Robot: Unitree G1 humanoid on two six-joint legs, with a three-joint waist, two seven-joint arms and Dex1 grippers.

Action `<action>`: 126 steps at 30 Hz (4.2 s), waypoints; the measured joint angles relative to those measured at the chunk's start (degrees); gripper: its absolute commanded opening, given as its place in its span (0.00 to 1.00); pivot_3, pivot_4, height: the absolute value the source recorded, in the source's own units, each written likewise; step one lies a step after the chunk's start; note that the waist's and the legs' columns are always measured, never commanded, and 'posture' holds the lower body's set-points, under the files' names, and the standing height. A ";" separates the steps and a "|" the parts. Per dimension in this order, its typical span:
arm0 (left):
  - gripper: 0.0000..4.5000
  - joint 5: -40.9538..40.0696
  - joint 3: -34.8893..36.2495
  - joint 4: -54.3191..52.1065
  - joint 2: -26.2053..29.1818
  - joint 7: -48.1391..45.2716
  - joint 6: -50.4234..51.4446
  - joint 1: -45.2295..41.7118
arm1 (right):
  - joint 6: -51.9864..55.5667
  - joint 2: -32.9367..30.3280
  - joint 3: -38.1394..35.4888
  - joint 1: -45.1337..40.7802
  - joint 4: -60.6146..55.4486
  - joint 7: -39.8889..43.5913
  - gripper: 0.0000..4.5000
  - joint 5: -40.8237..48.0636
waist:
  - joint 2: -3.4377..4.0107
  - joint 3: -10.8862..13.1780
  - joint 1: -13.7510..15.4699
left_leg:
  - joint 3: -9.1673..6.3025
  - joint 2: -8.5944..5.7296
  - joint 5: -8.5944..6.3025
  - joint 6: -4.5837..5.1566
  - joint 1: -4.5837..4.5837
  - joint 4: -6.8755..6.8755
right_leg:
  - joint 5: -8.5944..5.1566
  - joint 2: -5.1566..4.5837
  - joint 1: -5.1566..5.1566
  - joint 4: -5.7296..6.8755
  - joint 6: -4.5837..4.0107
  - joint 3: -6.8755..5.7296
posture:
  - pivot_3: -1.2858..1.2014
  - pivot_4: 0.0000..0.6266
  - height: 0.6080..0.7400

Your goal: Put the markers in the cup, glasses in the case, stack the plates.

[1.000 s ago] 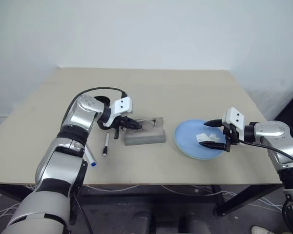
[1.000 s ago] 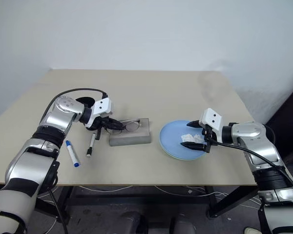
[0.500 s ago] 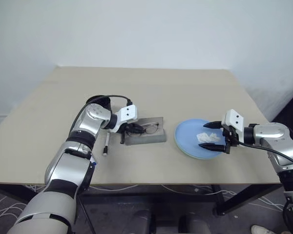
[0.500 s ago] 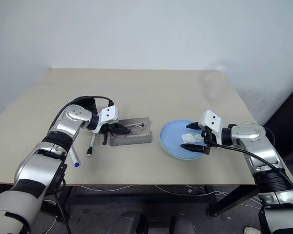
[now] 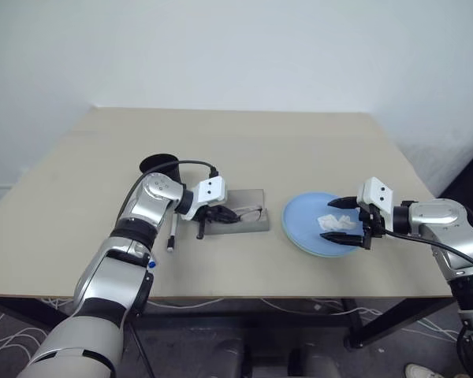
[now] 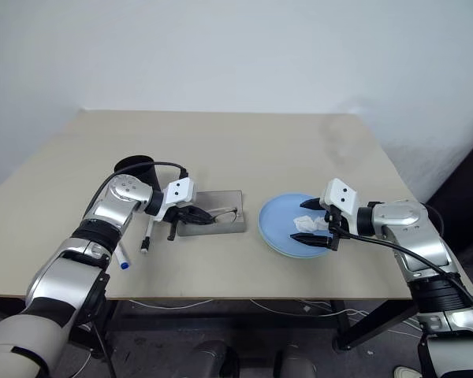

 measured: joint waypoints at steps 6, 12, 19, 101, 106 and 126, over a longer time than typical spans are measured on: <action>0.15 0.05 -0.08 -1.44 0.23 -1.71 1.33 0.87 | 0.04 0.00 0.00 0.01 -0.02 -0.04 1.00 0.00 | 0.00 0.00 -0.01 | 0.00 0.01 0.00 0.00 0.01 0.02 | -0.01 0.02 0.00 0.01 0.01 0.00 | 0.52 0.00 0.71; 0.60 0.14 -0.53 -1.43 0.95 -2.43 2.06 1.21 | 0.04 0.01 0.00 0.05 -0.02 -0.06 1.00 -0.01 | 0.00 0.00 -0.01 | 0.00 0.00 0.00 0.00 0.00 0.02 | -0.01 0.02 0.00 0.01 0.03 0.00 | 0.52 0.00 0.71; 1.00 0.42 -0.62 -0.75 1.12 -0.43 1.32 0.97 | 0.04 0.01 0.01 0.04 -0.01 -0.05 1.00 -0.03 | 0.00 0.00 0.00 | 0.00 0.00 0.01 0.01 0.00 0.06 | -0.02 0.02 0.03 0.02 0.10 -0.02 | 0.52 0.00 0.71; 0.01 11.55 0.63 1.85 -1.90 20.26 -11.35 1.78 | -0.53 1.14 0.52 0.37 1.21 -1.55 1.00 0.25 | 0.02 -0.05 0.03 | -0.09 -0.20 -0.10 0.22 -0.01 0.33 | 0.24 -0.83 0.32 -0.10 0.60 -0.98 | 0.52 0.00 0.71; 0.01 10.67 0.77 -2.17 -1.59 20.28 -9.33 3.93 | 0.15 1.09 0.57 -0.35 0.70 -1.14 1.00 0.25 | 0.03 -0.06 0.05 | -0.08 -0.20 -0.12 0.26 -0.01 0.33 | 0.24 -0.84 0.33 -0.12 0.59 -0.98 | 0.52 0.00 0.71; 0.01 -6.75 10.06 -19.67 0.27 14.14 16.16 6.52 | 1.59 1.09 1.10 -0.95 0.30 -0.26 1.00 0.24 | 0.04 -0.05 -0.15 | -0.09 -0.20 -0.13 0.26 -0.01 0.33 | 0.21 -0.80 0.31 -0.12 0.63 -0.96 | 0.52 0.00 0.71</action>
